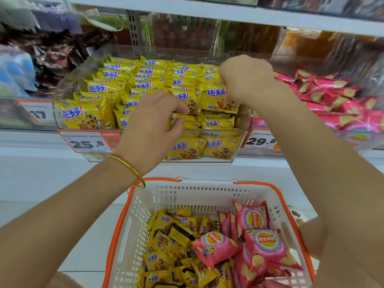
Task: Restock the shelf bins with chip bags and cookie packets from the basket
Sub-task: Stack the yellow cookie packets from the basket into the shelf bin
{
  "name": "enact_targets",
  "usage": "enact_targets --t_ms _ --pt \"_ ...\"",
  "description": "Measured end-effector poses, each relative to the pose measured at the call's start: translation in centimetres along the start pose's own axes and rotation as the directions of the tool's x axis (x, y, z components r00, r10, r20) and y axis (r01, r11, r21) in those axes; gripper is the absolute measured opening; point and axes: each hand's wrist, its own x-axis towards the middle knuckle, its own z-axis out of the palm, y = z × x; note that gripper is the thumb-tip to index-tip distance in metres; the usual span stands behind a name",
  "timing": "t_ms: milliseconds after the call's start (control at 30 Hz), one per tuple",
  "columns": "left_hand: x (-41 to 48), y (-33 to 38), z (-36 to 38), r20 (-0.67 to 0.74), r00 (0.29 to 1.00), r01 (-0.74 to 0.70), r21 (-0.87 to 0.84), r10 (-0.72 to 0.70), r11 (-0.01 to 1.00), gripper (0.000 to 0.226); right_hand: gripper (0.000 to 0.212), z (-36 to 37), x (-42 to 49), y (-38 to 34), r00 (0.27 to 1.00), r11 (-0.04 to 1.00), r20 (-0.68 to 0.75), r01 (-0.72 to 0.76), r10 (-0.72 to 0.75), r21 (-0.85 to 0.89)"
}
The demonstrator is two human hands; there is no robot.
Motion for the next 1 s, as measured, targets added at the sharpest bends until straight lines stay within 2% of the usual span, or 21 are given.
enact_targets --t_ms 100,133,200,333,433,533,600,667,733,767,800,833,900,1000 --pt "-0.1 -0.3 0.0 0.021 1.0 -0.014 0.002 0.014 1.0 0.016 0.024 -0.2 -0.4 -0.9 1.0 0.999 0.004 -0.008 0.008 -0.05" --pt "-0.1 -0.3 0.0 0.03 1.0 -0.009 0.0 0.009 1.0 0.018 0.025 -0.1 -0.5 -1.3 1.0 0.998 0.019 0.009 -0.008 -0.055" --pt "-0.1 -0.2 -0.1 0.047 0.999 0.006 -0.002 -0.006 1.0 0.02 0.012 0.6 -0.3 -1.7 0.998 0.996 0.04 0.045 -0.042 -0.079" --pt "-0.2 -0.1 0.0 0.07 0.998 0.001 -0.006 -0.001 1.0 0.021 0.029 2.0 0.3 -0.5 0.996 0.996 -0.052 0.067 -0.07 -0.06" --pt "-0.3 -0.4 0.0 0.074 0.997 -0.026 0.005 0.025 1.0 0.022 0.027 2.6 0.5 -0.1 0.99 0.99 -0.046 0.135 -0.136 -0.035" --pt "-0.7 -0.2 -0.3 0.051 0.996 -0.07 -0.01 0.07 0.998 0.02 0.023 2.2 -0.2 0.2 0.988 0.99 -0.05 0.143 -0.143 -0.013" --pt "-1.5 0.2 -0.8 0.037 0.994 -0.097 -0.038 0.099 0.995 0.02 0.026 1.5 -2.3 0.3 0.983 0.99 -0.129 0.135 -0.127 0.052" --pt "-2.9 0.3 -1.0 0.06 0.991 -0.113 -0.062 0.117 0.992 0.02 0.028 1.7 -6.1 -0.2 0.952 0.957 -0.284 0.183 -0.116 0.223" --pt "-4.7 0.0 -0.9 0.137 0.983 -0.114 -0.061 0.122 0.992 0.02 0.02 2.8 -10.9 -1.8 0.923 0.813 -0.369 0.297 -0.11 0.5" --pt "-5.7 -0.3 -0.7 0.199 0.973 -0.109 -0.055 0.118 0.993 0.021 0.015 4.3 -12.8 -2.9 0.939 0.725 -0.313 0.313 -0.141 0.614" --pt "-6.8 -0.7 -0.4 0.276 0.955 -0.096 -0.047 0.106 0.994 0.023 0.012 6.5 -14.0 -4.2 0.961 0.677 -0.177 0.276 -0.213 0.682" --pt "-7.7 -1.2 -0.2 0.358 0.93 -0.075 -0.033 0.082 0.997 0.026 0.011 9.2 -14.6 -5.7 0.95 0.691 0.021 0.212 -0.312 0.691" --pt "-9.4 -2.0 0.4 0.51 0.86 -0.035 0.026 0.017 0.999 0.035 0.013 16.8 -14.9 -8.5 0.834 0.763 0.352 0.121 -0.425 0.635" --pt "-10.5 -2.6 0.8 0.61 0.785 0.044 0.125 -0.112 0.991 0.037 0.027 26.8 -15.0 -11.7 0.718 0.819 0.562 0.019 -0.411 0.574"
